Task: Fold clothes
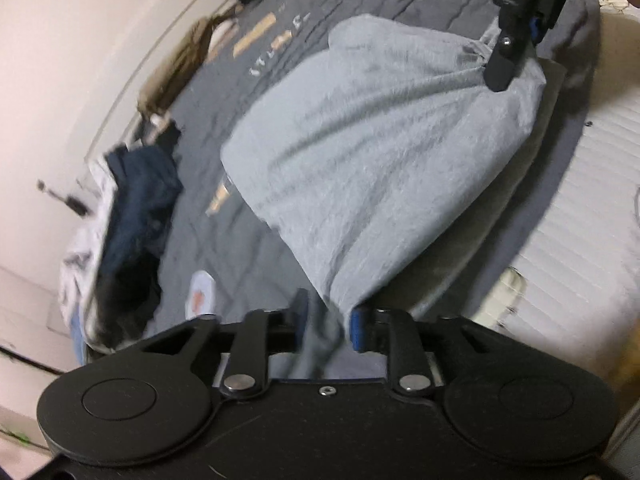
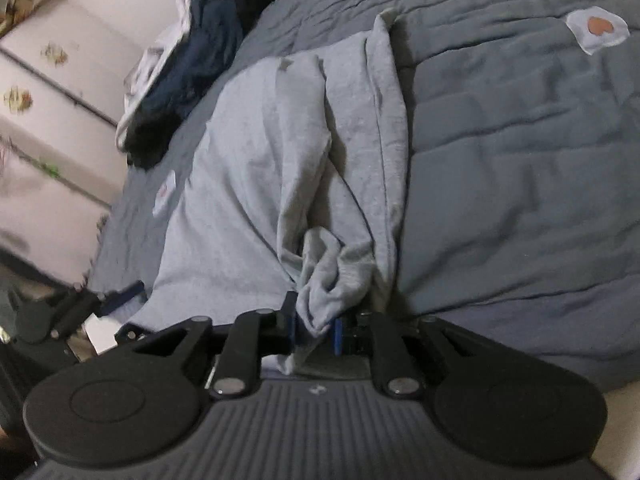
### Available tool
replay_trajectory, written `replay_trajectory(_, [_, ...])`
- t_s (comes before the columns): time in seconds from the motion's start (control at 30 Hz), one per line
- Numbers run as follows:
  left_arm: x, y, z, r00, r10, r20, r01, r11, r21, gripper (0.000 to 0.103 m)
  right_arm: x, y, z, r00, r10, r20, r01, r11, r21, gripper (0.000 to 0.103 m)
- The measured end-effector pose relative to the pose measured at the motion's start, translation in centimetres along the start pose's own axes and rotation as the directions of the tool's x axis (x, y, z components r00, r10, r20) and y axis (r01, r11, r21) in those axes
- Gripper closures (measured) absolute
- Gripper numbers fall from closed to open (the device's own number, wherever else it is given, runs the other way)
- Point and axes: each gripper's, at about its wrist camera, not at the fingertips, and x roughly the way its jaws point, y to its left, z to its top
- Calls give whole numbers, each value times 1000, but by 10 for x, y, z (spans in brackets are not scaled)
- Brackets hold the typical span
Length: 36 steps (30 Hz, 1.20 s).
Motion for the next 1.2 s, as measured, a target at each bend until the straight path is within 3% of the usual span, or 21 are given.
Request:
replay_trajectory(0.07, [-6, 7, -7, 998, -61, -17, 60, 997, -40, 51, -15, 1, 5, 999, -29, 20, 29, 999, -22, 80])
replay_trajectory(0.1, [-12, 10, -12, 997, -77, -5, 77, 995, -56, 47, -25, 3, 7, 997, -56, 50, 59, 997, -44, 79])
replay_trajectory(0.2, [-29, 26, -29, 993, -117, 10, 117, 985, -128, 46, -55, 6, 15, 979, -123, 166, 135, 988, -68, 72])
replay_trajectory(0.27, [-43, 47, -38, 988, -146, 60, 156, 957, -243, 45, -65, 2, 23, 968, -129, 217, 142, 989, -47, 68])
replay_trajectory(0.33, [-54, 70, -45, 974, -184, 130, 220, 906, -361, 41, -63, 0, 34, 964, -112, 243, 119, 993, -16, 67])
replay_trajectory(0.37, [-58, 84, -46, 960, -210, 186, 271, 864, -425, 37, -63, -1, 39, 962, -103, 254, 107, 994, -2, 67])
replay_trajectory(0.47, [-59, 104, -32, 925, -227, 305, 357, 792, -494, 35, -52, 10, 58, 967, -67, 244, 75, 997, -25, 66])
replay_trajectory(0.7, [-17, 117, 30, 852, -248, 461, 492, 679, -544, 33, -36, 32, 71, 967, -28, 254, 46, 997, -65, 65])
replay_trajectory(0.87, [20, 125, 39, 814, -260, 520, 563, 574, -594, 33, -20, 41, 85, 968, -26, 252, 58, 991, -121, 64])
replay_trajectory(0.93, [30, 129, 35, 804, -274, 528, 585, 525, -618, 33, -12, 43, 96, 969, -35, 245, 71, 987, -141, 63])
replay_trajectory(1.07, [46, 139, 28, 801, -281, 529, 597, 454, -662, 33, 8, 38, 115, 978, -21, 208, 53, 987, -149, 63])
replay_trajectory(1.2, [54, 141, 18, 803, -272, 530, 594, 419, -686, 32, 23, 34, 123, 982, -7, 188, 37, 987, -157, 62])
